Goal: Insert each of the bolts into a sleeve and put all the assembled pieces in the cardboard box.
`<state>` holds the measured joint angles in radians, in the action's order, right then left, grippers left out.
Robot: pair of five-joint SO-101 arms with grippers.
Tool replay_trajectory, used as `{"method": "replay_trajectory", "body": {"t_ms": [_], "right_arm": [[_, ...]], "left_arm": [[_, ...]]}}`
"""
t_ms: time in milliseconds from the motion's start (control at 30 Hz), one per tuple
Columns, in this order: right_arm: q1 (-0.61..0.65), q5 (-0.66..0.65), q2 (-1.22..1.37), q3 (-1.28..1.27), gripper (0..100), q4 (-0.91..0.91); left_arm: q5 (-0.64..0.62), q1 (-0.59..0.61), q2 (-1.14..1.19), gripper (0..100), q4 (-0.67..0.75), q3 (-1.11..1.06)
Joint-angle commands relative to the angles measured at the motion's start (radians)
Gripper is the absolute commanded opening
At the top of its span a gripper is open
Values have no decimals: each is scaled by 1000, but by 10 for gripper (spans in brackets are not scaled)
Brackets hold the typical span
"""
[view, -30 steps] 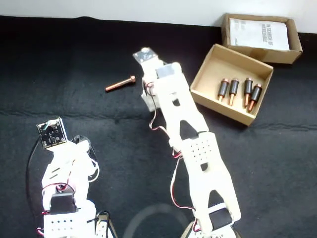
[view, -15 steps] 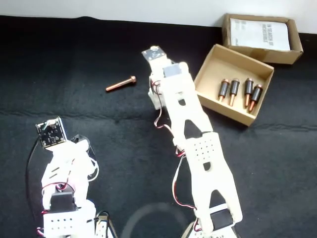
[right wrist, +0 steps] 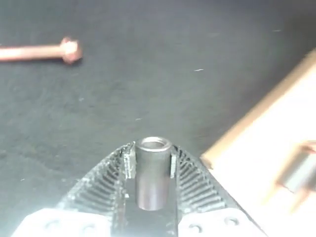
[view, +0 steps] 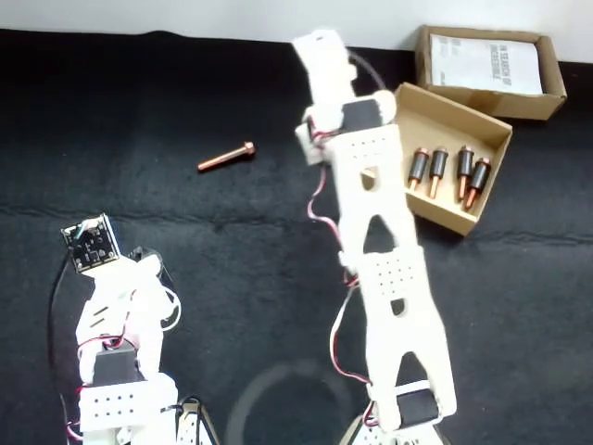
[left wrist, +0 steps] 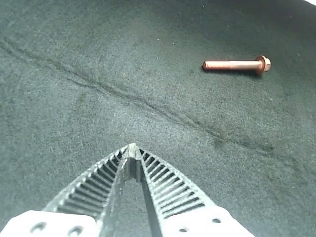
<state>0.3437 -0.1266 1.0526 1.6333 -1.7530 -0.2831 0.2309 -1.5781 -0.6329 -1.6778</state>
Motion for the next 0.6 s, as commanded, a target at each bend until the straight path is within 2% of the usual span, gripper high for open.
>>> {"method": "replay_trajectory", "body": {"t_ms": [0, 133, 400, 567], "right_arm": [[-62, 8, -228, 68, 8, -13], [-104, 8, -441, -133, 8, -13], [-148, 6, -928, -700, 8, -12], [-257, 6, -1236, -1089, 8, -10]], "left_arm": [[6, 7, 5, 11, 18, -25], [6, 7, 7, 11, 18, -25], [2, 7, 7, 13, 17, -25], [6, 4, 2, 14, 14, -25]]}}
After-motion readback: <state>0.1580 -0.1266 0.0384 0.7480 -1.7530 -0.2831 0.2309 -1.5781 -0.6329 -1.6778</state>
